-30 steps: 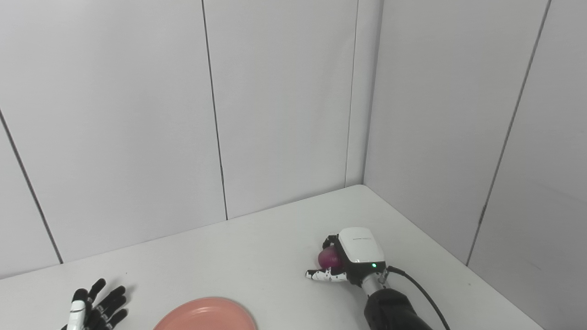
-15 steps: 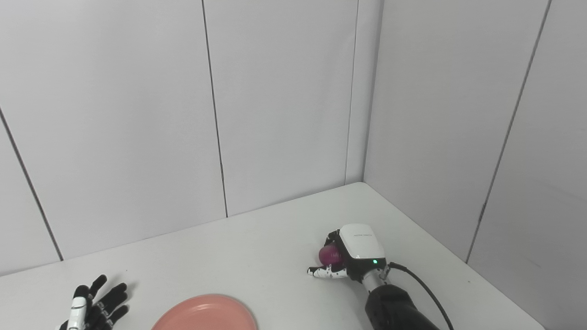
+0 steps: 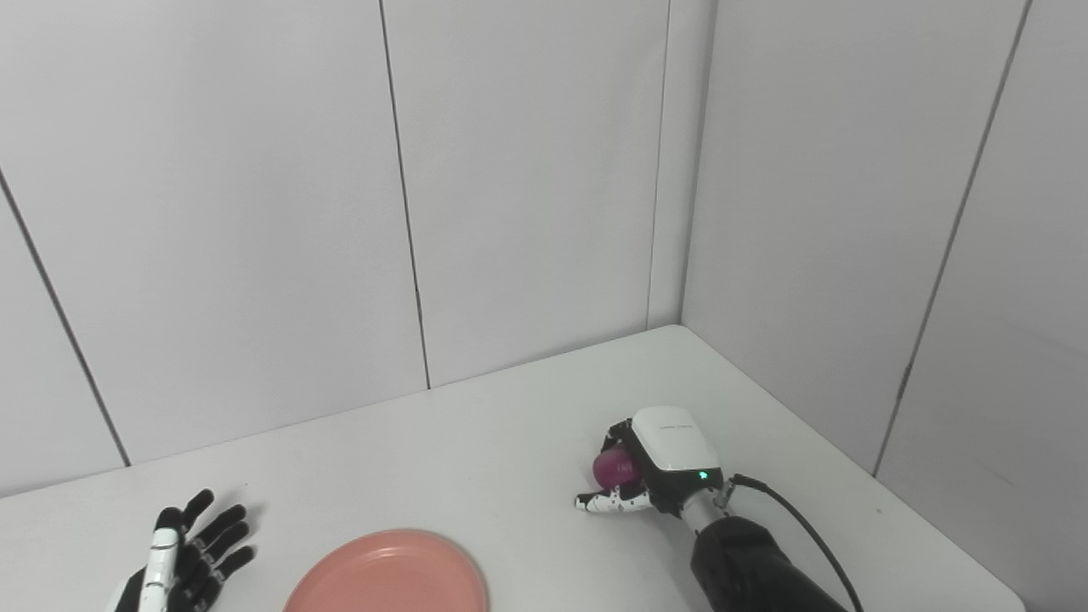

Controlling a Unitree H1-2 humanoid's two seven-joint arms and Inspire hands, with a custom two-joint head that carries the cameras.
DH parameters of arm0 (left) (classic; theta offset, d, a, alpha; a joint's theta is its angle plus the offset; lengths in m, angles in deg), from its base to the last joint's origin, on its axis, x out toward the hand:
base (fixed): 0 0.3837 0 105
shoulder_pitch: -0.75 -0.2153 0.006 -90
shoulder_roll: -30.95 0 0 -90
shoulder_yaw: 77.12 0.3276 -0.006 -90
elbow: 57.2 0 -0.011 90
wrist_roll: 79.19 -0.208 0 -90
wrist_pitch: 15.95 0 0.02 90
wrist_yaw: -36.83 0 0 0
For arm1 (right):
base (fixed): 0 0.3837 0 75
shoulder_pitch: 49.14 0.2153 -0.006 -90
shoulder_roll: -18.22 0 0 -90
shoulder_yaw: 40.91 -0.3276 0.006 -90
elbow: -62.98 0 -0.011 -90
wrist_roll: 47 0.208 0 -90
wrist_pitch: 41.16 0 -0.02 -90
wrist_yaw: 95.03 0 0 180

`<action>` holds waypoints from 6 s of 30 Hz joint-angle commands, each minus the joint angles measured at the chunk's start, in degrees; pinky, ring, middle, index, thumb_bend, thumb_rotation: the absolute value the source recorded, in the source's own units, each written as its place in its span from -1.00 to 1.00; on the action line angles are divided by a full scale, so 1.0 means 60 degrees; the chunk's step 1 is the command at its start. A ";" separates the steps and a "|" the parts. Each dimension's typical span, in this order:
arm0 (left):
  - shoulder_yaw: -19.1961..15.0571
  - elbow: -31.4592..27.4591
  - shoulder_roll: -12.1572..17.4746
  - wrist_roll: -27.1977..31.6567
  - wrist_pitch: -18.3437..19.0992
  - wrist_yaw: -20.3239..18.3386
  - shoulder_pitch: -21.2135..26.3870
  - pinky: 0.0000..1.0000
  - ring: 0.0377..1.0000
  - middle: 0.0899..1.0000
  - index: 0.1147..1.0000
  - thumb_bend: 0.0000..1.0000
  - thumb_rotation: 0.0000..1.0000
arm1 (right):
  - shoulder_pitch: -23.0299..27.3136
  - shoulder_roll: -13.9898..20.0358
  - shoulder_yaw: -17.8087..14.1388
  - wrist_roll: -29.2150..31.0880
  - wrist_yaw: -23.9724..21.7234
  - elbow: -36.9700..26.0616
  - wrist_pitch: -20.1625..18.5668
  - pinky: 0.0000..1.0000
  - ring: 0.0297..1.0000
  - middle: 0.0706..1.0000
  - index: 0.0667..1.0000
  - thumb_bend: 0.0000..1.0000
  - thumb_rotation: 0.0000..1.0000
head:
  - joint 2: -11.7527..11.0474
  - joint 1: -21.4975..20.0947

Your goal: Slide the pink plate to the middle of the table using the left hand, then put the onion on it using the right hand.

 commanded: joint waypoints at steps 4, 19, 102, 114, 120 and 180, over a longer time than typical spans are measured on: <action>0.0188 0.0111 -0.0083 -0.0156 0.0313 0.0215 -0.0184 0.55 0.62 0.49 0.71 0.49 0.77 | 0.0404 0.0330 -0.0167 -0.0094 -0.0752 -0.1829 0.0064 -0.81 -0.75 -0.68 -0.52 -0.09 -0.19 | 0.0098 0.0556; 0.0712 -0.0376 -0.1005 -0.0770 0.0670 0.1379 -0.0215 0.42 0.53 0.44 0.63 0.55 0.82 | 0.0455 0.0108 0.0077 0.0033 -0.2009 -0.3796 0.1049 -0.77 -0.72 -0.62 -0.48 -0.06 -0.28 | 0.1090 0.3965; 0.0713 -0.0688 -0.0733 -0.0669 0.1031 0.1148 -0.0319 0.35 0.51 0.37 0.60 0.56 0.82 | 0.0968 -0.2369 0.2644 -0.1695 -0.1554 -0.1505 0.2407 -0.72 -0.64 -0.50 -0.25 -0.07 0.01 | 0.1386 0.2859; 0.0701 -0.0627 -0.0780 -0.0659 0.0979 0.1180 -0.0329 0.36 0.50 0.35 0.59 0.57 0.79 | 0.0955 -0.2345 0.2605 -0.1480 -0.1615 -0.1765 0.2516 -0.70 -0.61 -0.47 -0.22 -0.05 0.07 | 0.1378 0.2965; 0.0717 -0.0557 -0.0807 -0.0711 0.1001 0.1226 -0.0306 0.37 0.49 0.34 0.58 0.56 0.79 | 0.0959 -0.2401 0.2566 -0.1079 -0.1570 -0.1850 0.2700 -0.68 -0.60 -0.47 -0.30 0.02 0.30 | 0.1369 0.2989; 0.0581 -0.0643 -0.0870 -0.0746 0.0486 0.1423 -0.0351 0.42 0.53 0.45 0.58 0.58 0.78 | 0.0096 -0.4626 -0.2401 0.7123 -0.1771 -0.1083 0.1475 0.99 0.89 0.85 0.88 0.72 1.00 | 0.1272 0.2887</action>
